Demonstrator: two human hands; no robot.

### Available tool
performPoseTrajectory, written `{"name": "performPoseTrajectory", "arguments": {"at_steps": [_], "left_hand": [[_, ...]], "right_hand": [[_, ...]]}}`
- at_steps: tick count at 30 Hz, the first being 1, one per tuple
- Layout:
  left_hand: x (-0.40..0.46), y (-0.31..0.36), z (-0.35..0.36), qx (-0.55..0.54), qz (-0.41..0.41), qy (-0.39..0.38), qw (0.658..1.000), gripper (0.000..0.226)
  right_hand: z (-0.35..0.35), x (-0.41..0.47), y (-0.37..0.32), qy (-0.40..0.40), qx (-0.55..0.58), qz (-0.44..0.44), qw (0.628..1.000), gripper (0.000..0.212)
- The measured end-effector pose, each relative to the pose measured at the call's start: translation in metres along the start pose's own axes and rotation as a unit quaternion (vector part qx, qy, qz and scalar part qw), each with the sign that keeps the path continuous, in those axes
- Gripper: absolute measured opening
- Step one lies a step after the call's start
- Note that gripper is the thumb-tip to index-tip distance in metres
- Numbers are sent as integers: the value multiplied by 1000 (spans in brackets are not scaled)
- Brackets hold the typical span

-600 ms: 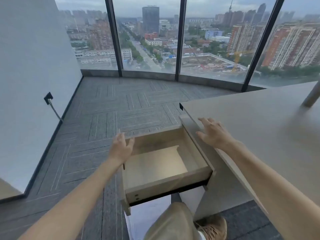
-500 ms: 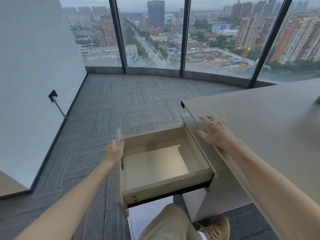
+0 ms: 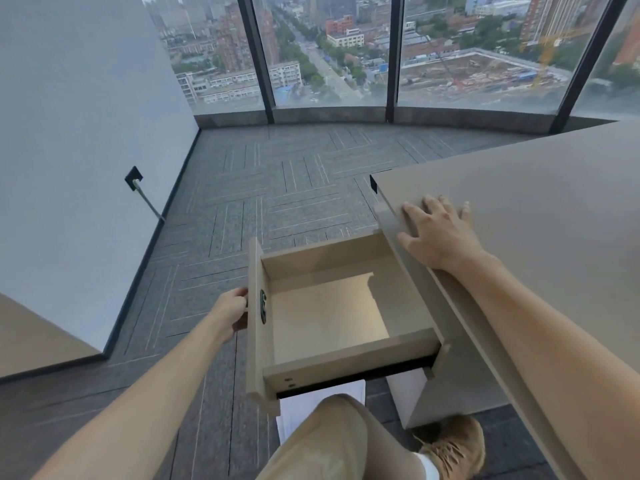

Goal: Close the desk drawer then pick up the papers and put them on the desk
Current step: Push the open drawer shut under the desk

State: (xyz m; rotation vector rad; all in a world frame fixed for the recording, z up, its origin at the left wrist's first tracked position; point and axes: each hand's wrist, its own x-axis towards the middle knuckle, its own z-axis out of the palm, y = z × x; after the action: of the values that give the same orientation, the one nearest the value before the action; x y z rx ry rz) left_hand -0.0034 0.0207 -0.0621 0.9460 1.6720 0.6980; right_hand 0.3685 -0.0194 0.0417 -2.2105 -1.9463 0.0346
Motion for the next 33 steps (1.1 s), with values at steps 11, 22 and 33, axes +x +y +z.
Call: {"name": "performPoseTrajectory", "arguments": {"at_steps": [11,22,33], "left_hand": [[-15,21,89,-22,31,-77,996,27],[-12,43,151,-55,30,-204,977,22],[-8,51,209,-60,26,-235,970,21]], "right_hand": [[-3,-6,2,-15,9,1,1000,65],[-1,-5,1,-11,9,-5,1000,66],[-1,-3,1,-2,11,-4,1000,66]]}}
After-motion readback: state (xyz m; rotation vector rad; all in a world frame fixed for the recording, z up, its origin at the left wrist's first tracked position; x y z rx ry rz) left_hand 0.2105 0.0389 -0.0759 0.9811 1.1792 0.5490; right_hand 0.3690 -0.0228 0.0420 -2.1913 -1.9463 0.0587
